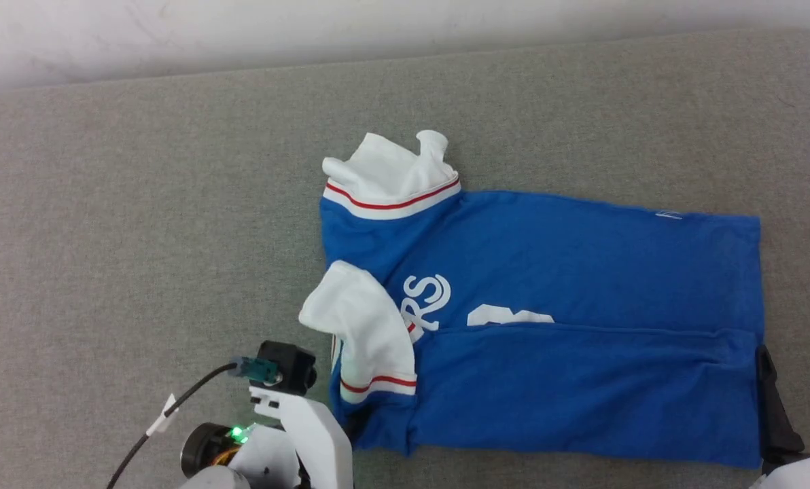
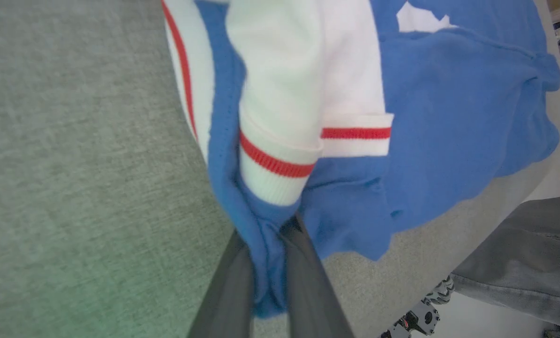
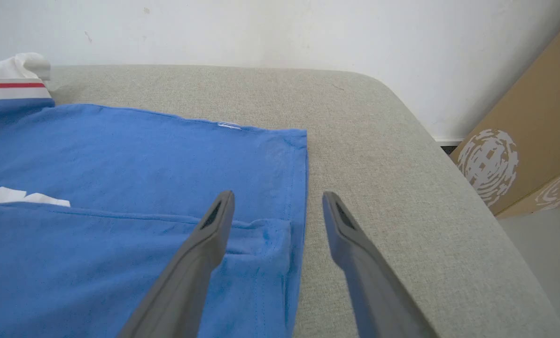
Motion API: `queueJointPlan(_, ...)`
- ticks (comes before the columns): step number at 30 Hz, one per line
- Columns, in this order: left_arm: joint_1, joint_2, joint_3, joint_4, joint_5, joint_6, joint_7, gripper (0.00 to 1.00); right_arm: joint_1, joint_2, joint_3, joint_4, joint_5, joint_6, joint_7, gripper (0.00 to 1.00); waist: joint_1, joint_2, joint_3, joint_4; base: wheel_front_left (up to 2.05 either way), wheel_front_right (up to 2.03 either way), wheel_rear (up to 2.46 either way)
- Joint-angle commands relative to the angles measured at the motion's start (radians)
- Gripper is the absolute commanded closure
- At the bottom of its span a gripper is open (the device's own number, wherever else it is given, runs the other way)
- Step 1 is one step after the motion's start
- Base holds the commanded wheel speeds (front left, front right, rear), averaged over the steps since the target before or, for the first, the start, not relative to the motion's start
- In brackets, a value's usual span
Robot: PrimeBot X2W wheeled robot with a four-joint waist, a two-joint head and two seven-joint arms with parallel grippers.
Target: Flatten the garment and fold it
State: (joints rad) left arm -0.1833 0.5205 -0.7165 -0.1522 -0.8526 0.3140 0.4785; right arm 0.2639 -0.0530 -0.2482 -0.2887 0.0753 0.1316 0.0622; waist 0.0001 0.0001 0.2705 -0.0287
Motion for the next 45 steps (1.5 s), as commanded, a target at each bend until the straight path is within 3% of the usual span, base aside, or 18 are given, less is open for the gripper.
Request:
queueJointPlan(1, 0.009, -0.016, -0.008, 0.021, -0.002, 0.004, -0.012, 1.00, -0.024, 0.003, 0.007, -0.001, -0.008, -0.001, 0.000, 0.00, -0.0001, -0.0001, -0.006, -0.002, 0.00, 0.00, 0.00)
queueJointPlan(6, 0.045, 0.001, 0.036, -0.009, -0.004, 0.029, -0.070, 1.00, -0.034, 0.003, 0.009, -0.030, -0.006, -0.001, 0.047, 0.00, -0.0001, -0.0001, -0.019, -0.005, 0.00, 0.00, 0.00)
queueJointPlan(15, 0.110, 0.015, 0.061, -0.073, -0.008, 0.052, -0.126, 1.00, 0.061, 0.003, -0.020, -0.071, 0.097, -0.001, 0.432, 0.00, -0.0001, -0.0001, -0.001, 0.002, 0.00, 0.00, 0.00)
queueJointPlan(18, 0.107, 0.008, 0.059, -0.077, -0.007, 0.051, -0.131, 1.00, 0.076, 0.003, -0.021, -0.075, 0.114, -0.001, 0.501, 0.00, -0.0001, -0.0001, 0.012, 0.001, 0.00, 0.00, 0.00)
queueJointPlan(32, 0.076, -0.001, 0.062, -0.080, -0.004, 0.049, -0.133, 1.00, 0.042, 0.003, -0.006, 0.034, 0.108, -0.001, 0.504, 0.00, -0.0001, -0.0001, 0.043, 0.006, 0.00, 0.00, 0.00)
queueJointPlan(33, 0.076, -0.002, 0.063, -0.080, -0.005, 0.049, -0.133, 1.00, 0.036, 0.003, -0.005, 0.046, 0.114, -0.001, 0.502, 0.60, -0.0001, -0.0001, 0.044, 0.006, 0.00, 0.00, 0.00)
queueJointPlan(34, 0.076, -0.002, 0.064, -0.079, -0.006, 0.049, -0.134, 1.00, 0.031, 0.003, -0.002, 0.056, 0.115, -0.001, 0.499, 1.00, -0.0001, -0.0001, 0.045, 0.006, 0.00, 0.00, 0.00)
queueJointPlan(45, 0.109, -0.002, 0.106, -0.078, -0.044, 0.054, -0.167, 1.00, 0.018, -0.023, 0.025, 0.048, 0.118, -0.001, 0.477, 1.00, -0.0001, -0.0001, 0.014, 0.011, 0.00, 0.00, 0.00)
